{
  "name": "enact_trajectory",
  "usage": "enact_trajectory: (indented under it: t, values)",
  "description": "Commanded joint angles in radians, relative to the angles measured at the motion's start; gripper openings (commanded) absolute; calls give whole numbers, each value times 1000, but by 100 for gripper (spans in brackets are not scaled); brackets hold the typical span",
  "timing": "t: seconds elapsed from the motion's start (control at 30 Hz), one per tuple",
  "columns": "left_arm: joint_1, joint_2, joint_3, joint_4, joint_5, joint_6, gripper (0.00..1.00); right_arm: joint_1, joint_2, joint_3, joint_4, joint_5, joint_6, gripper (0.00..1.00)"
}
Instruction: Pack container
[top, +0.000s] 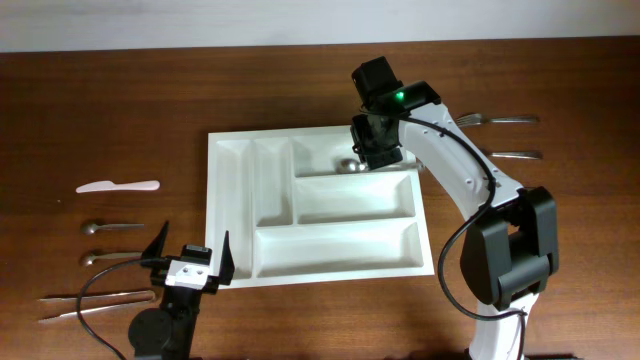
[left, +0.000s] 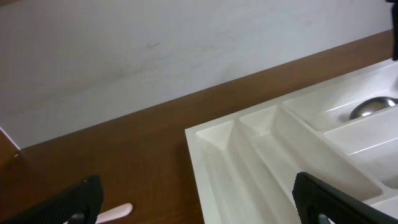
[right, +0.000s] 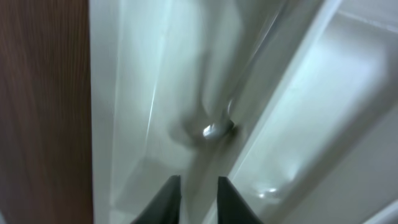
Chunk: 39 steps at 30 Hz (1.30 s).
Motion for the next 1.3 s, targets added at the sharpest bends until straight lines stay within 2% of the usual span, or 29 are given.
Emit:
enact_trajectory:
  t: [0.0,0.07,0.2,0.33,0.47,0.57,0.6,0.73,1.27]
  values:
    - [5,-8,-8,1,-11,-3,99,-9,1,12,1,9,-35,34]
    - [5,-8,-8,1,-10,-3,99,-32,0,13,4,8,-105,43]
    - [5,-8,-8,1,-11,-2,99,-100,-11,14,-21,3,-182,52]
    - [5,-8,-8,1,-11,-2,99,-210,-34,14,-46,1,-266,57]
    - [5,-8,-8,0,-11,-3,99,-302,-40,13,-49,-3,-384,56]
    - [5,-8,-8,0,-11,-2,99,-342,-38,13,-57,2,-460,49]
    - [5,-8,-8,1,-11,-3,99,-348,-38,13,-56,3,-479,44]
    - [5,-8,-8,1,-11,-3,99,-359,-37,13,-57,50,-552,5]
    - [5,-8,-8,1,-11,-3,99,-356,43,6,-75,63,-708,4]
